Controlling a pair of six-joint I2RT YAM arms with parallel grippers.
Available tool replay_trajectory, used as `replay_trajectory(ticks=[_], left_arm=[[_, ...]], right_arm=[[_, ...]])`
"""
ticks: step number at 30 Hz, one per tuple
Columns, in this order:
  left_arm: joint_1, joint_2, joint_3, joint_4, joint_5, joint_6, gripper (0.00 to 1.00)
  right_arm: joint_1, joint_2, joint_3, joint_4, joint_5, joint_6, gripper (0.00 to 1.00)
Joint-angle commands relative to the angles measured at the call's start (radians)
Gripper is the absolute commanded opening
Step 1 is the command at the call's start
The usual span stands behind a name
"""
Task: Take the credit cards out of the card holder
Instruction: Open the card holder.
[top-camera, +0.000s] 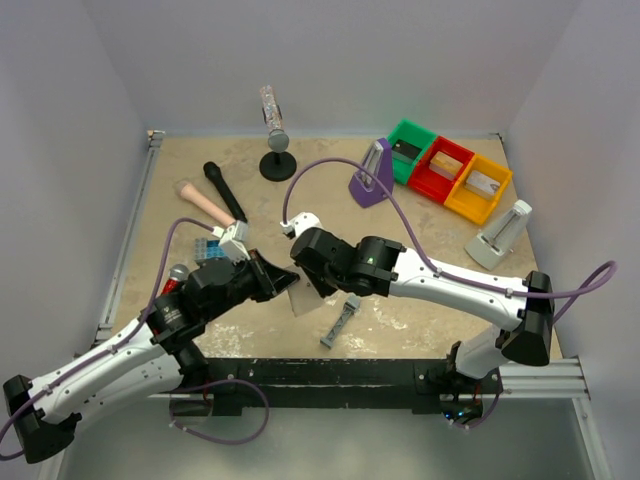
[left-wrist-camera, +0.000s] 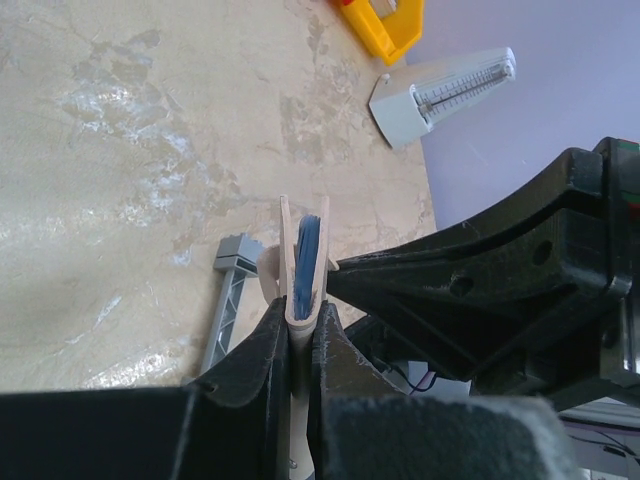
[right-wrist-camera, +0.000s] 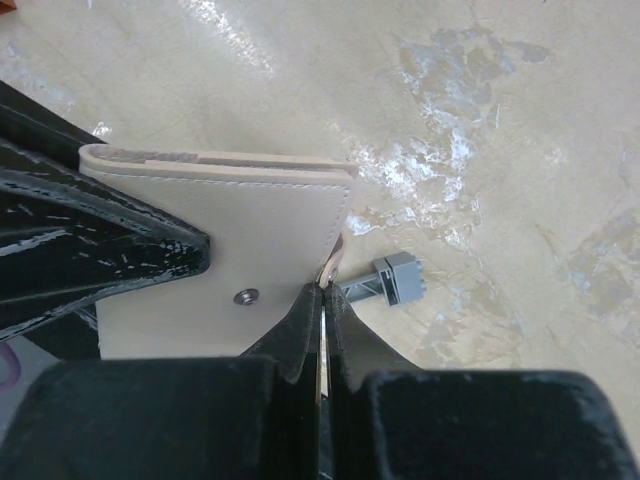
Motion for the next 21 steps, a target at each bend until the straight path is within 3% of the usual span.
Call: replay_trajectory(ticks=[1,21], left_arm=[[-0.010,-0.024,0.009,0.072,0.023,-0.028,0.00],[-0.007,-0.108,0.008,-0.020,-0.067,0.044,0.00]], right_arm=[[-0.002,-0.024,-0.012,-0.001,0.044,0.002,0.00],[-0.063,-0.226,-0.152,0.005,0.048,0.033,0.00]])
